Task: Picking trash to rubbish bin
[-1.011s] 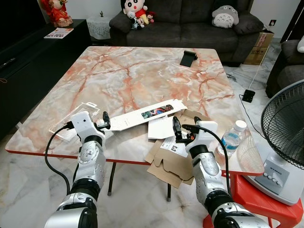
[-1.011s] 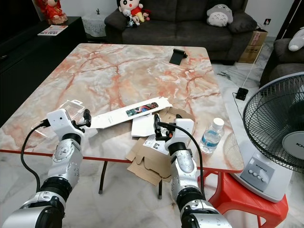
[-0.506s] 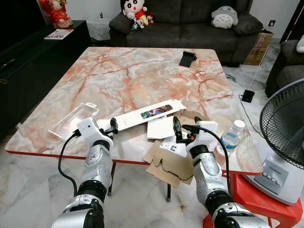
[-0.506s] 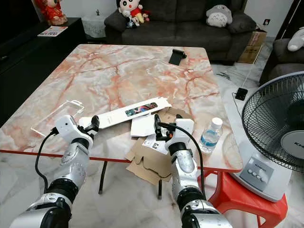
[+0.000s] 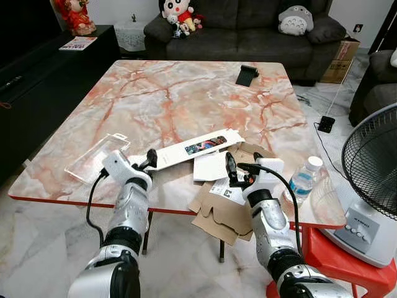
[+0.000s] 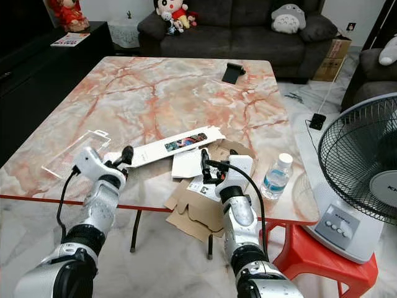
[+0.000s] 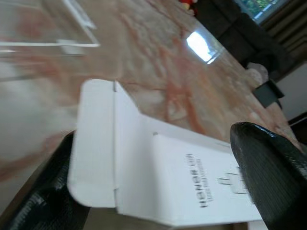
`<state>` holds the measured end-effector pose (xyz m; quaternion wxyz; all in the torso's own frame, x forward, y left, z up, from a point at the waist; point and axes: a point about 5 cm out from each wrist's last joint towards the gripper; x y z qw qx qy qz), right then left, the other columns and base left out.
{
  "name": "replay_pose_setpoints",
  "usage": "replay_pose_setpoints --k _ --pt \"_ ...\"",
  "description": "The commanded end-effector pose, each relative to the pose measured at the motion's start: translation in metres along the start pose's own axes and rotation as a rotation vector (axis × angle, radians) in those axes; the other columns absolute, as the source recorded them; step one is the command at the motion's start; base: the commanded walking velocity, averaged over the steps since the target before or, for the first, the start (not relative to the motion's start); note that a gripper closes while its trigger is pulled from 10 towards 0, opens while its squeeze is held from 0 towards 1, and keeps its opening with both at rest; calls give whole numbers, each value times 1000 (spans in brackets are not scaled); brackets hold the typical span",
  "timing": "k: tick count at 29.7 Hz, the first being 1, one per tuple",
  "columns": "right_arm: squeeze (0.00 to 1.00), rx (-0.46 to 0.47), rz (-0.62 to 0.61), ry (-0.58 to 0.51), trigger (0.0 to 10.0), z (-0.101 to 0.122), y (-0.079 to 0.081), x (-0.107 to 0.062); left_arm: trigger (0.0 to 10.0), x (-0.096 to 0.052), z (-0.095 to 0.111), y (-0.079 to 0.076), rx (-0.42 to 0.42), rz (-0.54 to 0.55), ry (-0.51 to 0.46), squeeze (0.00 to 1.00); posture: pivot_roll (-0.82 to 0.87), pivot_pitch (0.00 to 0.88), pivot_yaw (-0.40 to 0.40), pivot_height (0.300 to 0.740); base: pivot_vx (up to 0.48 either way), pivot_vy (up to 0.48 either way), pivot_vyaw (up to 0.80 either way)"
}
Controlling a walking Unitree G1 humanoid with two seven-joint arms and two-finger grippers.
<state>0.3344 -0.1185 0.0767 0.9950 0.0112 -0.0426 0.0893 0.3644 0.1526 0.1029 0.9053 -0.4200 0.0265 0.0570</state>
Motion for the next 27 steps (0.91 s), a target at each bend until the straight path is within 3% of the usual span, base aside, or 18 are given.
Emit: replay_pose_setpoints --k 1,2,3,4,5,6,7,8,9,27 --pt "0 -2 2 5 10000 -2 1 -1 10000 1 -4 -4 -13 -11 19 0 -20 0 36 740 0 0 0" --pt "0 -2 2 6 10000 -2 1 -2 7569 2 -4 -6 -19 -16 25 0 -20 0 36 740 0 0 0" --pt "0 -3 2 6 10000 -2 1 -2 7569 2 -5 -6 -21 -15 28 0 -20 0 36 740 0 0 0" --pt "0 -3 2 6 10000 -2 1 -2 4431 2 -5 -7 -18 -14 33 0 -20 0 36 740 0 0 0" --pt "0 -3 2 6 10000 -2 1 -2 4431 2 -6 -7 -15 -13 37 0 -20 0 36 740 0 0 0" --pt "0 -3 3 6 10000 -2 1 -2 3412 2 -6 -7 -14 -11 41 0 -23 0 38 740 0 0 0" --pt "0 -3 3 7 10000 -2 1 -2 1608 2 -8 -5 -9 -2 51 0 -23 0 38 740 0 0 0" --pt "0 -3 3 7 10000 -2 1 -2 1608 2 -8 -5 -6 1 53 0 -23 0 38 740 0 0 0" --pt "0 -4 3 7 10000 -2 1 -2 0 2 -8 -5 -6 2 54 0 -23 0 38 740 0 0 0" --pt "0 5 14 8 10000 -3 5 -2 0 1 -7 -4 19 -5 33 0 -20 0 44 740 0 0 0"
Point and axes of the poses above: a point about 5 cm out from each wrist's last joint towards the gripper, its own x axis pointing out of the wrist towards the gripper, its own z axis along the axis of the wrist's last joint, y = z × x, and after that the axes turned 10 degrees about -x, right-handed
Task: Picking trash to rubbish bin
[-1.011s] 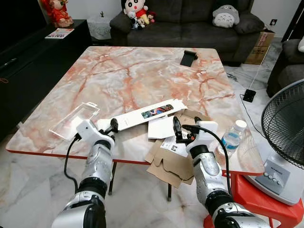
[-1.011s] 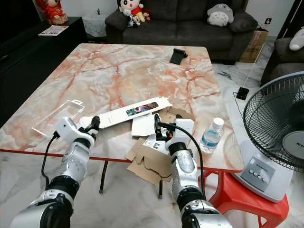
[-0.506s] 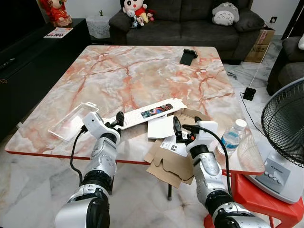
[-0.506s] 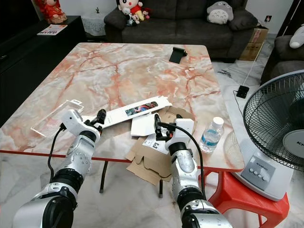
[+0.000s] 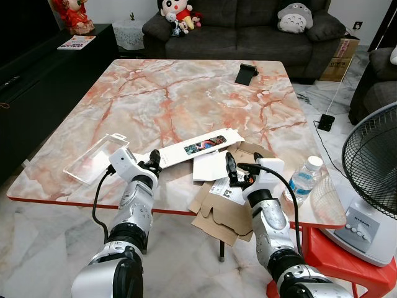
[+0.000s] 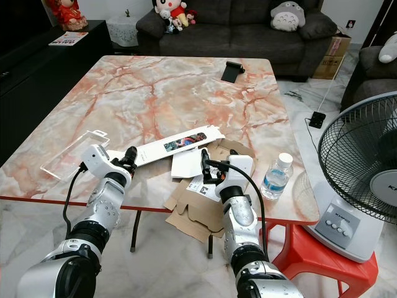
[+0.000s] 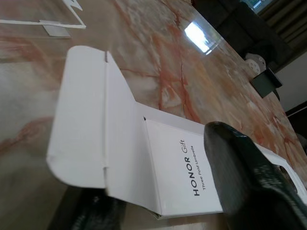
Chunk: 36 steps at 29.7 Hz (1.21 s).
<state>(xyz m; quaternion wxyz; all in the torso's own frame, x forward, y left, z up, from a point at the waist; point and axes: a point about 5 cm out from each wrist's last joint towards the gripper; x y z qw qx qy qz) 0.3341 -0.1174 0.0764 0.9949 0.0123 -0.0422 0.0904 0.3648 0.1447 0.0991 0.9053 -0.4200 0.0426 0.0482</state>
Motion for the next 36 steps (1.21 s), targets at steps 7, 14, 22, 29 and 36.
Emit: replay_pose_setpoints --k 7,14,22,29,36 --pt "0 6 13 9 10000 -3 4 -2 0 0 1 -1 12 4 -12 0 -18 0 37 740 0 0 0" --pt "0 13 11 5 10000 -1 6 0 0 2 7 -1 9 10 -37 0 -15 0 34 740 0 0 0" --pt "0 17 12 -6 10000 2 7 3 0 2 17 -10 -8 -51 -122 0 -14 0 33 740 0 0 0" --pt "0 17 12 -12 10000 4 7 4 0 3 30 -20 1 -97 -205 0 -11 0 28 740 0 0 0" --pt "0 16 10 -29 10000 9 6 8 2549 5 44 -43 90 -183 -295 0 -10 0 26 740 0 0 0"
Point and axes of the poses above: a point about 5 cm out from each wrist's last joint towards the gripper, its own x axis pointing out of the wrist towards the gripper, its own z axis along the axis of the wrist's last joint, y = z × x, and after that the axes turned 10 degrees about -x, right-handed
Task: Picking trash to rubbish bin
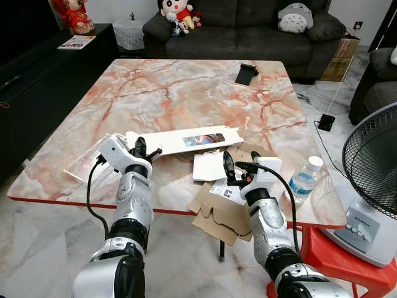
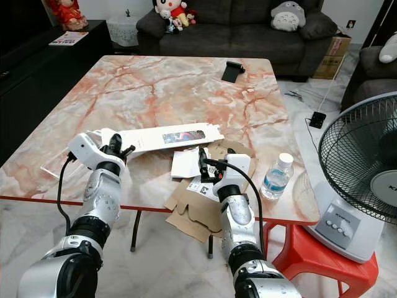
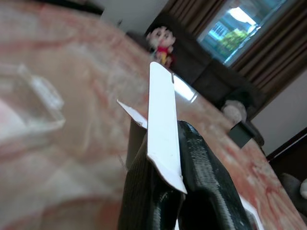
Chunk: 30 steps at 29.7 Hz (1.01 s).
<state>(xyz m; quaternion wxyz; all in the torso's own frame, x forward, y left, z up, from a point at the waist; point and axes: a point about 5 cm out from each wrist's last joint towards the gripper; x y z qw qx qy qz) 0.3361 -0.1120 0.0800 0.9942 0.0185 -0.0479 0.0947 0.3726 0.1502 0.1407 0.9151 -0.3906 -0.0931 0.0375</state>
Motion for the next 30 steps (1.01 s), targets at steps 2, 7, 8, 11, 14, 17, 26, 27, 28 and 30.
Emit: replay_pose_setpoints --k 2,7,8,11,14,17,26,27,28,30 --pt "0 2 0 -26 10000 8 1 6 10000 9 15 -23 78 -103 -71 0 -8 0 25 740 0 0 0" --pt "0 2 -1 -47 10000 13 2 10 10000 11 19 -30 194 -131 -102 0 -8 0 26 740 0 0 0" --pt "0 3 -1 -54 10000 15 2 10 10000 11 21 -31 222 -143 -116 0 -12 0 28 740 0 0 0" --pt "0 2 -1 -70 10000 18 2 12 10000 10 23 -35 309 -180 -138 0 -12 0 28 740 0 0 0" --pt "0 2 3 -93 10000 23 3 14 10000 9 27 -41 429 -225 -170 0 -12 0 28 740 0 0 0" --pt "0 2 2 -111 10000 26 3 16 10000 8 29 -44 497 -251 -192 0 -10 0 29 740 0 0 0" --pt "0 3 4 -167 10000 39 5 21 10000 8 44 -68 706 -346 -335 0 -10 0 29 740 0 0 0" --pt "0 4 3 -168 10000 39 5 21 10000 8 43 -69 707 -349 -332 0 -10 0 29 740 0 0 0" --pt "0 3 2 -169 10000 39 5 21 10000 8 41 -67 712 -342 -318 0 -10 0 29 740 0 0 0" --pt "0 3 -1 -172 10000 39 4 21 10000 6 37 -61 709 -310 -303 0 -13 0 30 740 0 0 0"
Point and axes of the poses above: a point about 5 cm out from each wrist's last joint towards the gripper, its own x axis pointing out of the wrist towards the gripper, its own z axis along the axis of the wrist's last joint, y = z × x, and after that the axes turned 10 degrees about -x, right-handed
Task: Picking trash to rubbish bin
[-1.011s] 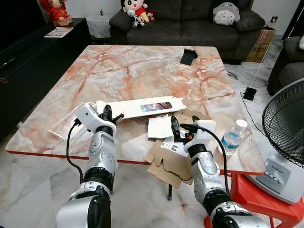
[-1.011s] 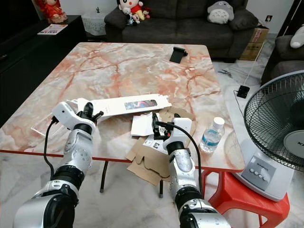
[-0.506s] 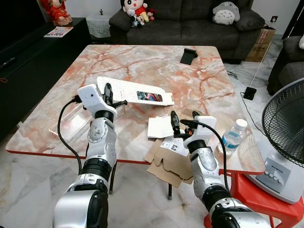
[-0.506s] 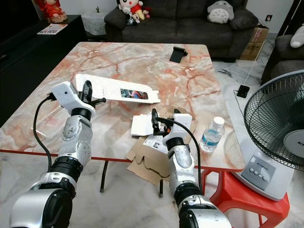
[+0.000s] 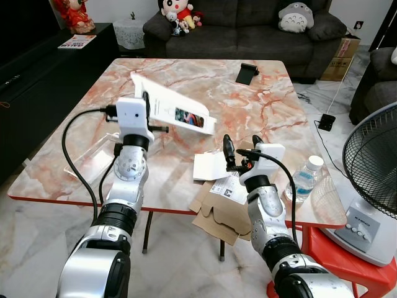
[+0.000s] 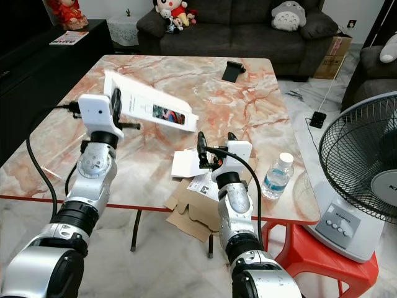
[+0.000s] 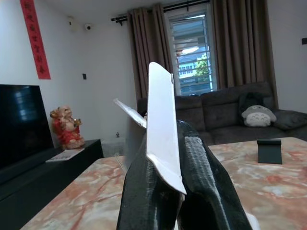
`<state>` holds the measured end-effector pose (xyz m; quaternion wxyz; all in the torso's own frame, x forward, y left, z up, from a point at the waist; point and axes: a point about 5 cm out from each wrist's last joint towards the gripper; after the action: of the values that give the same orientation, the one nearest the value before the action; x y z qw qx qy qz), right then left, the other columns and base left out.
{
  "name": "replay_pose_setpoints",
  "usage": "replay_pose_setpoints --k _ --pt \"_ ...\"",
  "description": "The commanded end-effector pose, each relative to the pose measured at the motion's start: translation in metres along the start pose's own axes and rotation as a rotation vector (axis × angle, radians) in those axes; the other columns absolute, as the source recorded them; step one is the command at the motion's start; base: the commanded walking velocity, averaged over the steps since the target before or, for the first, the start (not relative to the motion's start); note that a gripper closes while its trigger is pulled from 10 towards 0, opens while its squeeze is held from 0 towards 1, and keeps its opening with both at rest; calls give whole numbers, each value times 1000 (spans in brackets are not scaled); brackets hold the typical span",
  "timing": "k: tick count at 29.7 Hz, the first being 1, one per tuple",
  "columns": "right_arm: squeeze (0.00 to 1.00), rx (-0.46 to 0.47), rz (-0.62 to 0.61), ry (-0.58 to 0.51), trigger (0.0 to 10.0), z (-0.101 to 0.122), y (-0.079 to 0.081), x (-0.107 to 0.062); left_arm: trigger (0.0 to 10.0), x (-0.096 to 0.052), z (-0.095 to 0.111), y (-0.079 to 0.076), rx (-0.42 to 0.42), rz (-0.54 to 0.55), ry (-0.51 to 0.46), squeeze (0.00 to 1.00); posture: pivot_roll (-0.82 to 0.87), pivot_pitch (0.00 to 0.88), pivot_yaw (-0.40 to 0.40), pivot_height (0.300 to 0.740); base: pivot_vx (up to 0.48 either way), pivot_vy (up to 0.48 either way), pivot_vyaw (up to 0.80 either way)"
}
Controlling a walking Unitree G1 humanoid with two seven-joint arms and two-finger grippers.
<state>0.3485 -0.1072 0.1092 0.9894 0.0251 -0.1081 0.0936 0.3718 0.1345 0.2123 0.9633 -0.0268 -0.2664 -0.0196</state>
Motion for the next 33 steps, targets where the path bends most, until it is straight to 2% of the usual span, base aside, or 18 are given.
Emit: replay_pose_setpoints --k 1,8,20,28,33 --pt "0 0 -2 -53 10000 11 1 7 10000 -2 -2 1 20 12 5 0 -13 0 30 740 0 0 0" --pt "0 -7 -2 -98 10000 21 1 12 10000 -7 -3 -2 56 5 -1 0 -13 0 29 740 -288 0 0" --pt "0 -3 1 -119 10000 25 2 14 10000 -5 1 -3 76 3 -27 0 -13 0 28 740 -392 0 0" --pt "0 3 2 -126 10000 26 2 14 10000 -2 7 -3 120 11 -60 0 -13 0 30 740 -358 0 0" --pt "0 6 2 -121 10000 25 3 13 10000 0 7 3 155 63 -49 0 -13 0 31 740 0 0 0"
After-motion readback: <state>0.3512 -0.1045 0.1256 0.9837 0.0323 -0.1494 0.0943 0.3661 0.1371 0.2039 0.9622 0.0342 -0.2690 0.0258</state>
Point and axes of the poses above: a point about 5 cm out from each wrist's last joint towards the gripper, its own x axis pointing out of the wrist towards the gripper, its own z axis along the axis of the wrist's last joint, y = z × x, and after that the axes turned 10 degrees about -x, right-handed
